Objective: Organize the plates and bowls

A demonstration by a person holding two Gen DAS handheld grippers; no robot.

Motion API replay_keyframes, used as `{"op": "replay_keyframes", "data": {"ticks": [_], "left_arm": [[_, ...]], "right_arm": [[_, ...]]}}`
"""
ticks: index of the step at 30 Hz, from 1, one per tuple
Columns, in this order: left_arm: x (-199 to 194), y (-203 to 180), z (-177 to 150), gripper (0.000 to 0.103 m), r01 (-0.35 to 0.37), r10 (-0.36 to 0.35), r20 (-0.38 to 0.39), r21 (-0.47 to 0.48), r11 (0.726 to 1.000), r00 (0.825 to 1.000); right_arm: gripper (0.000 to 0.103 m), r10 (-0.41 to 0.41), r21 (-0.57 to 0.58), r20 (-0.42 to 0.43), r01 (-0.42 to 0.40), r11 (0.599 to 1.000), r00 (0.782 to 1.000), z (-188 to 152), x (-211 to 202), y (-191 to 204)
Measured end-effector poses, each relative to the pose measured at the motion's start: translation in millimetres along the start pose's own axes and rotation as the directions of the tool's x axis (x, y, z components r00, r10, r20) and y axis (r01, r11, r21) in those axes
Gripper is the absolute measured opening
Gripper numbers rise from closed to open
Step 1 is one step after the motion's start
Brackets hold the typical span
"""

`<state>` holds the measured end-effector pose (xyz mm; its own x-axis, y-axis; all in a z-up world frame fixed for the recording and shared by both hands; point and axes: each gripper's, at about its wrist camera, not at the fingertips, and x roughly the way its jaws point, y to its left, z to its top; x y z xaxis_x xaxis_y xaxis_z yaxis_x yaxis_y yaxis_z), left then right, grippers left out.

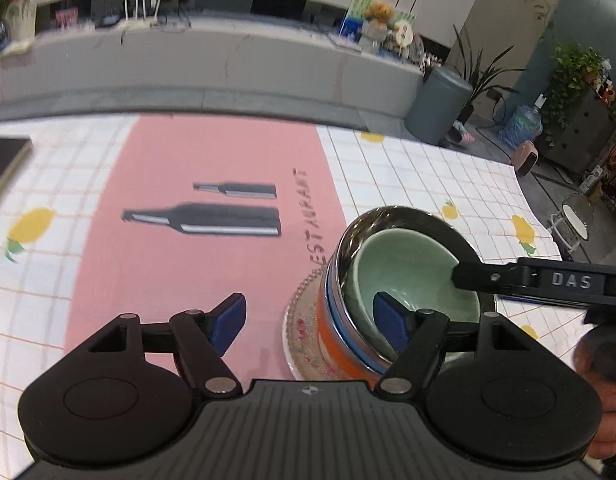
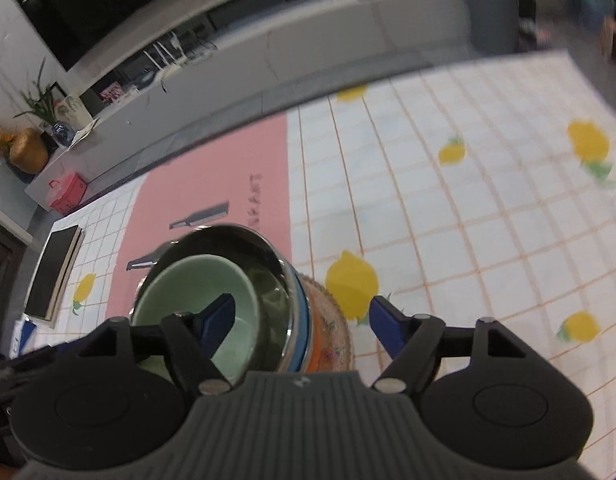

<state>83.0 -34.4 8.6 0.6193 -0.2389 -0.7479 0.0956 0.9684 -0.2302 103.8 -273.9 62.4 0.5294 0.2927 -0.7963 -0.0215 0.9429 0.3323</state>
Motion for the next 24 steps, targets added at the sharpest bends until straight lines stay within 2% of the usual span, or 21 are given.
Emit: {"op": "replay_keyframes", "data": {"ticks": [4,7,16,24], "left_arm": [[-20,-4,-3,0.087,-0.04,0.041,0.056,-0.006,0.999,0.998],[-34,-6,-8,0.089,-0.047,0.048,0.078,-0.024,0.999,0.996],[-41,-14,-34,0.089,-0.101,0.101,0.017,0.007,0.995,0.995],[-37,-15,-36,0.089,-0.149,0.148,0.035,0.031,0.988,0.988]], "right_arm": [[0.077,-0.051,-0.117,0.085,0.061,0.991,0.995,-15,-27,16],[0.079,-0.045,-0.147,0.105,0.06,0.987,0.993,-27,-43,21],[0.084,-0.055,-0.182,0.099,0.072,0.981,0.994,-52,-44,39],[0.084,-0.085,-0.171,0.091,0.099,0.98,0.992,-56,-37,44]]}}
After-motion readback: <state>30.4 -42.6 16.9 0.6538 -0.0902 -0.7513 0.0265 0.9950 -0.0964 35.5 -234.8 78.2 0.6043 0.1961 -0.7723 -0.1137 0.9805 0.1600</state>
